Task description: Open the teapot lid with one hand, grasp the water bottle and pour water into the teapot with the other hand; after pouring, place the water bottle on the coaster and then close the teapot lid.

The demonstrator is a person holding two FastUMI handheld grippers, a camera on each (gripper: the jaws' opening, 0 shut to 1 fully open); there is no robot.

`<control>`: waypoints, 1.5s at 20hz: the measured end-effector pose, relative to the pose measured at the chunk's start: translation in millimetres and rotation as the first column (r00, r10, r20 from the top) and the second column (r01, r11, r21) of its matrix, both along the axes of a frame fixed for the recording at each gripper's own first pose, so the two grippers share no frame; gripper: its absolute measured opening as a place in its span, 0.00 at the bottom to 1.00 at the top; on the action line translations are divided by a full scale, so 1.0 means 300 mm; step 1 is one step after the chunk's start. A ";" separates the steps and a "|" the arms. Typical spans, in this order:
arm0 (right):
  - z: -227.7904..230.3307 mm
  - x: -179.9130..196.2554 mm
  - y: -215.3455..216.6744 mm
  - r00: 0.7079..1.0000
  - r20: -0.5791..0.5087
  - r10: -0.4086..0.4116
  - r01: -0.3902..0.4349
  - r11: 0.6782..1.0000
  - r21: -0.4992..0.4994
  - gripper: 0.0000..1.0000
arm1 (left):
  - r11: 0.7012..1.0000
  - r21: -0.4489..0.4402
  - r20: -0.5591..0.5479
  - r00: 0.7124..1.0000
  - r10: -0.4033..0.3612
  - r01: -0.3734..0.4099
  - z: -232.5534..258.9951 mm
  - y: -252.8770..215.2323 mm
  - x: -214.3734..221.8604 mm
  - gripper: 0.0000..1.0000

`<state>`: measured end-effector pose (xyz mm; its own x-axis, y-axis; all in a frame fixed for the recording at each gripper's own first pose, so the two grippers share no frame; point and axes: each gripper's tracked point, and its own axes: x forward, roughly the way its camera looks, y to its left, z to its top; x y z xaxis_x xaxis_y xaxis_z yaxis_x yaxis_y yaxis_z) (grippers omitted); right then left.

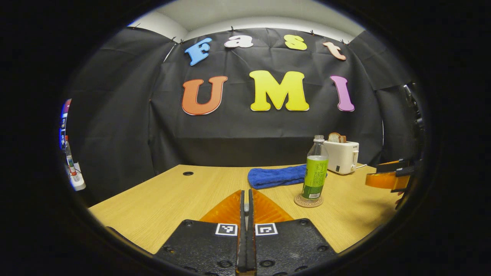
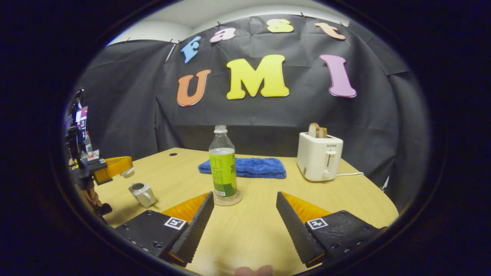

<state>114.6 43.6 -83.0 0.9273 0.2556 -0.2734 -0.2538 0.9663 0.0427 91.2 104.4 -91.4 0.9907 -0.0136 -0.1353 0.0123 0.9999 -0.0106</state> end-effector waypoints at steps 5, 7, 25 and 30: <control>0.031 -0.069 -0.058 0.999 0.036 -0.020 0.020 1.000 0.003 0.98 | 1.000 -0.004 -0.041 0.999 0.023 -0.023 -0.078 0.005 0.022 0.03; 0.038 -0.083 -0.057 0.999 0.045 -0.016 0.016 1.000 0.006 0.96 | 0.999 -0.015 -0.058 0.998 0.028 -0.029 -0.104 0.004 0.025 0.03; 0.054 -0.135 -0.079 0.990 0.118 -0.076 0.076 0.997 0.006 0.98 | 0.993 0.055 -0.004 0.995 0.101 -0.101 0.038 -0.003 -0.053 0.97; 0.159 -0.194 -0.127 0.956 0.238 -0.174 0.178 0.984 0.005 0.98 | 0.992 0.080 0.094 0.991 0.091 -0.098 0.242 -0.103 -0.181 0.96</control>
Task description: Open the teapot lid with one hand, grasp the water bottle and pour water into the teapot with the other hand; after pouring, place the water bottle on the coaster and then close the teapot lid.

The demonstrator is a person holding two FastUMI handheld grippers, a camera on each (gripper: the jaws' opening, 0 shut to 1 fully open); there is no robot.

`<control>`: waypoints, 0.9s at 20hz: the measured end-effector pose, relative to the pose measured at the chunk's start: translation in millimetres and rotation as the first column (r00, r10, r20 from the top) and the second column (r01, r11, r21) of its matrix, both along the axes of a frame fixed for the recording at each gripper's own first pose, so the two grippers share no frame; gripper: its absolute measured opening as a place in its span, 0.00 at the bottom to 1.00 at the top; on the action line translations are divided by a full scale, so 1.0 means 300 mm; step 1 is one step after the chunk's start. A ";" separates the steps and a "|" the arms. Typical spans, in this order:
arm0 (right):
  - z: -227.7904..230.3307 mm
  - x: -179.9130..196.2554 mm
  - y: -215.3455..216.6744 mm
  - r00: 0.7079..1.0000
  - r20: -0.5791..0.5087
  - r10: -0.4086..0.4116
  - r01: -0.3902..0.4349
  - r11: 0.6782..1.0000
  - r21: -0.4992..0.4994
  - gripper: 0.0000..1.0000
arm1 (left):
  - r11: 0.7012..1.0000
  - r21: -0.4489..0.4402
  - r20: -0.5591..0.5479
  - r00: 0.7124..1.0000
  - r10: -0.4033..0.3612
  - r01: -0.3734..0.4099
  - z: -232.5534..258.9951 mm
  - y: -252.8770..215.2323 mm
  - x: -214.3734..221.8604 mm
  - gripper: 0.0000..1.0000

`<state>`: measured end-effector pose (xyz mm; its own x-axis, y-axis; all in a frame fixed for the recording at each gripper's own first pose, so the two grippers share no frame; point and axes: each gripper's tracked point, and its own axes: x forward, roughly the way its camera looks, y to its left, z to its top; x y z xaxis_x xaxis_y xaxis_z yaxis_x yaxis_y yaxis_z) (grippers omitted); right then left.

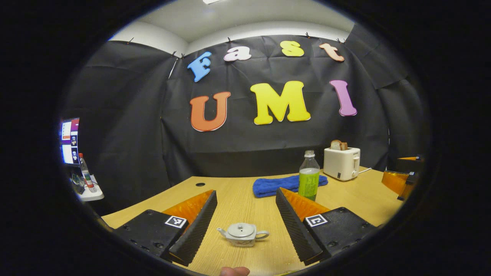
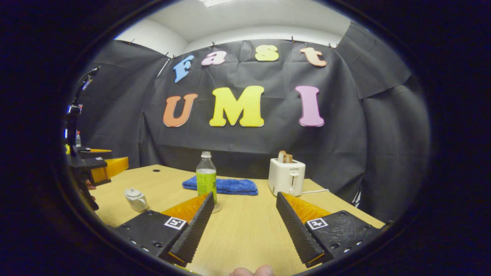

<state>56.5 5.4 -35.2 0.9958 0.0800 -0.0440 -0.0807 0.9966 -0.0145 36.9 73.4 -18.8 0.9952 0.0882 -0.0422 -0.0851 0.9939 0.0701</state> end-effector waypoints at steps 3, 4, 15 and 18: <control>0.050 -0.073 -0.011 0.999 0.050 -0.016 0.016 1.000 -0.003 0.97 | 1.000 0.021 0.031 0.999 -0.012 0.011 0.038 -0.061 -0.066 0.96; 0.063 -0.094 -0.017 0.998 0.060 -0.021 0.021 1.000 -0.010 0.97 | 1.000 0.024 0.025 1.000 -0.018 0.018 0.030 -0.082 -0.088 0.96; 0.135 -0.228 0.013 0.994 0.089 -0.064 0.066 0.998 -0.016 0.97 | 1.000 -0.025 0.054 0.998 -0.009 0.010 0.083 -0.102 -0.190 0.99; 0.134 -0.220 0.043 0.994 0.093 -0.051 0.055 0.998 -0.033 0.99 | 1.000 -0.009 0.054 0.999 -0.006 0.007 0.082 -0.089 -0.190 1.00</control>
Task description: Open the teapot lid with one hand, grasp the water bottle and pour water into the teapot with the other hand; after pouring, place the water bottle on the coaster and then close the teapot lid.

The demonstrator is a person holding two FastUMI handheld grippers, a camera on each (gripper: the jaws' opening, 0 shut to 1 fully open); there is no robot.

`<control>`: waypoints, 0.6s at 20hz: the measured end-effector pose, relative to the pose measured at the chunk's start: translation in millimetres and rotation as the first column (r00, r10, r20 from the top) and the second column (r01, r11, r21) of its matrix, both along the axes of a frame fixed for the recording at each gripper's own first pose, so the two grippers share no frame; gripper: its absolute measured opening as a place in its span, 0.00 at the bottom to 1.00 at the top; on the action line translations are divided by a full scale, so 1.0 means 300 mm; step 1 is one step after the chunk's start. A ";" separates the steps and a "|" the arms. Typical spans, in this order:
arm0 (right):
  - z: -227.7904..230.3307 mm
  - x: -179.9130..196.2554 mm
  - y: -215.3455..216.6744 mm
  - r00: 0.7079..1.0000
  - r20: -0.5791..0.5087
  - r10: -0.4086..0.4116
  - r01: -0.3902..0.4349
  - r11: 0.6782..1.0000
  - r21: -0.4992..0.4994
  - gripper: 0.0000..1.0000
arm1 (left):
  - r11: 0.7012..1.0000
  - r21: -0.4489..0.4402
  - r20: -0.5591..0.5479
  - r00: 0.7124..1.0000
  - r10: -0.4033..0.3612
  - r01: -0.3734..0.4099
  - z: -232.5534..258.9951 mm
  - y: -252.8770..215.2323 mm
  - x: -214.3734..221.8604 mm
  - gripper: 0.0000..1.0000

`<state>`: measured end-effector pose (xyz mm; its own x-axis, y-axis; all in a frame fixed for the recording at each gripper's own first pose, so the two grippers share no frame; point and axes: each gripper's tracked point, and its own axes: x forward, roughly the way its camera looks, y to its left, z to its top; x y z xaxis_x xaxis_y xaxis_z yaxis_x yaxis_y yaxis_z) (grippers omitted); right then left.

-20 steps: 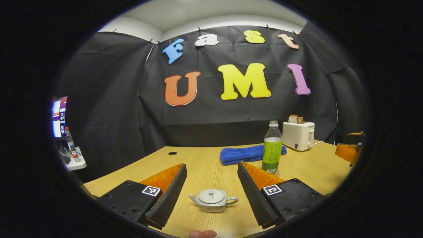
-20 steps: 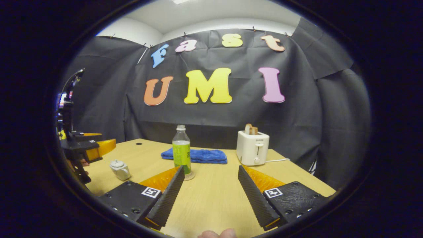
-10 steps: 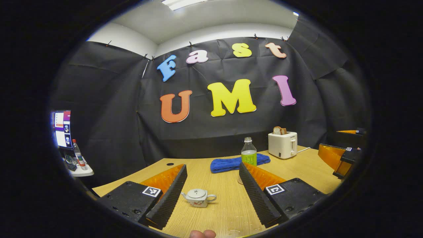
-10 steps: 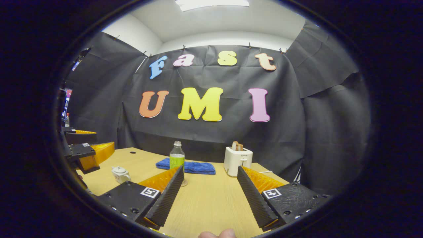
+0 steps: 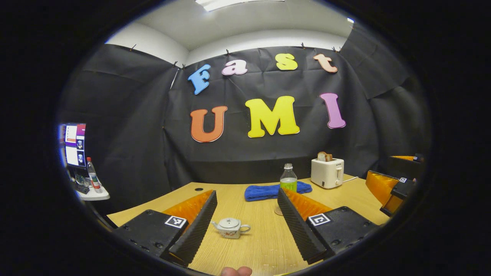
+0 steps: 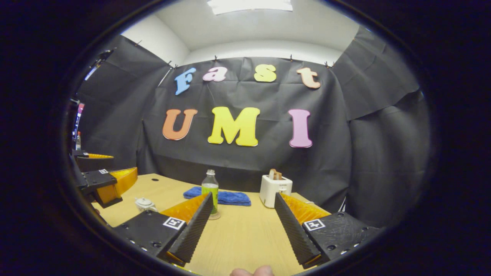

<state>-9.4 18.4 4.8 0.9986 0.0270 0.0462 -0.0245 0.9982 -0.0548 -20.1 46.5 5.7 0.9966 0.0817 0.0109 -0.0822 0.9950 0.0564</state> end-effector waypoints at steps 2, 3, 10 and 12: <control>-0.009 0.006 0.016 1.000 -0.016 0.009 -0.009 1.000 0.028 0.99 | 1.000 -0.001 0.011 1.000 -0.002 0.002 0.014 -0.001 -0.007 0.99; -0.015 0.009 0.022 1.000 -0.023 0.011 -0.010 0.999 0.037 0.99 | 1.000 -0.001 0.013 1.000 -0.002 0.002 0.018 -0.002 -0.006 0.99; 0.000 -0.001 0.016 1.000 -0.009 -0.005 0.005 1.000 0.030 0.96 | 1.000 0.000 0.009 1.000 0.021 -0.021 0.017 0.045 -0.010 0.99; 0.005 -0.004 0.009 1.000 -0.010 -0.010 0.010 0.999 0.038 0.96 | 1.000 -0.003 0.001 1.000 0.020 -0.020 0.013 0.047 -0.010 0.99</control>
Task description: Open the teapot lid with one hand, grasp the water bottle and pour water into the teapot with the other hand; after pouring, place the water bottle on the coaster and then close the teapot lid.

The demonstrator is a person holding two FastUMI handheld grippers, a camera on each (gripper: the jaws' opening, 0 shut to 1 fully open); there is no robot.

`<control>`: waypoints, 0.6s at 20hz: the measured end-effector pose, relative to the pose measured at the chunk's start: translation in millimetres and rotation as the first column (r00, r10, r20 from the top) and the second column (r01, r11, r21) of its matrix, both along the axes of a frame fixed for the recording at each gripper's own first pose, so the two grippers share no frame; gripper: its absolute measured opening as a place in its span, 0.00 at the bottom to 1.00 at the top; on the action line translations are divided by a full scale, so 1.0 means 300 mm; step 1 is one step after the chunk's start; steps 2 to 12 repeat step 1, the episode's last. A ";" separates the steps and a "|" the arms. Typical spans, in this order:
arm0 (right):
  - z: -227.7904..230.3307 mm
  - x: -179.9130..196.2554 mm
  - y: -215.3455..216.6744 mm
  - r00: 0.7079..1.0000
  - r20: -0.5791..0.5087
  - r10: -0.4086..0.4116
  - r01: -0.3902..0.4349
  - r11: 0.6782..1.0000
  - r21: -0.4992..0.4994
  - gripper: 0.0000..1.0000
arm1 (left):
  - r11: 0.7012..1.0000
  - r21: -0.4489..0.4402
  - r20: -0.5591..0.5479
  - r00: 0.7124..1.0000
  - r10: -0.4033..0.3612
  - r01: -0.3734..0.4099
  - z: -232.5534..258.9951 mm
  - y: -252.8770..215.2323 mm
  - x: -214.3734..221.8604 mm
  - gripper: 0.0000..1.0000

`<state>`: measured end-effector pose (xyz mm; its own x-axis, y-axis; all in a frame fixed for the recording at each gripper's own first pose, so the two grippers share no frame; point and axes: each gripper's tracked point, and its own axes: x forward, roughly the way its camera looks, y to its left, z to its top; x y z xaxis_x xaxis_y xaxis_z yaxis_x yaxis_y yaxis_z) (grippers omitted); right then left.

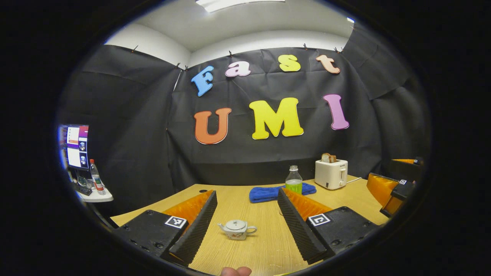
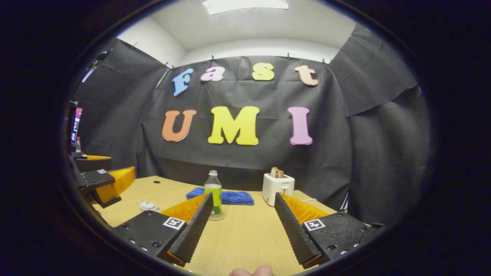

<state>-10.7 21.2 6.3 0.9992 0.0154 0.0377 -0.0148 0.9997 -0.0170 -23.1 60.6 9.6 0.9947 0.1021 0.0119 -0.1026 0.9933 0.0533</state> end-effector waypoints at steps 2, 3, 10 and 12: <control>0.000 0.002 0.002 1.000 -0.001 0.000 0.000 1.000 -0.003 0.96 | 1.000 0.000 0.001 1.000 -0.001 0.001 0.002 0.002 0.000 0.99; 0.000 0.002 0.002 1.000 -0.001 0.000 0.000 1.000 -0.003 0.96 | 1.000 0.000 0.001 1.000 -0.001 0.001 0.002 0.002 0.000 0.99; 0.000 0.002 0.002 1.000 -0.001 0.000 0.000 1.000 -0.003 0.96 | 1.000 0.000 0.001 1.000 -0.001 0.001 0.002 0.002 0.000 0.99; 0.000 0.002 0.002 1.000 -0.001 0.000 0.000 1.000 -0.003 0.96 | 1.000 0.000 0.001 1.000 -0.001 0.001 0.002 0.002 0.000 0.99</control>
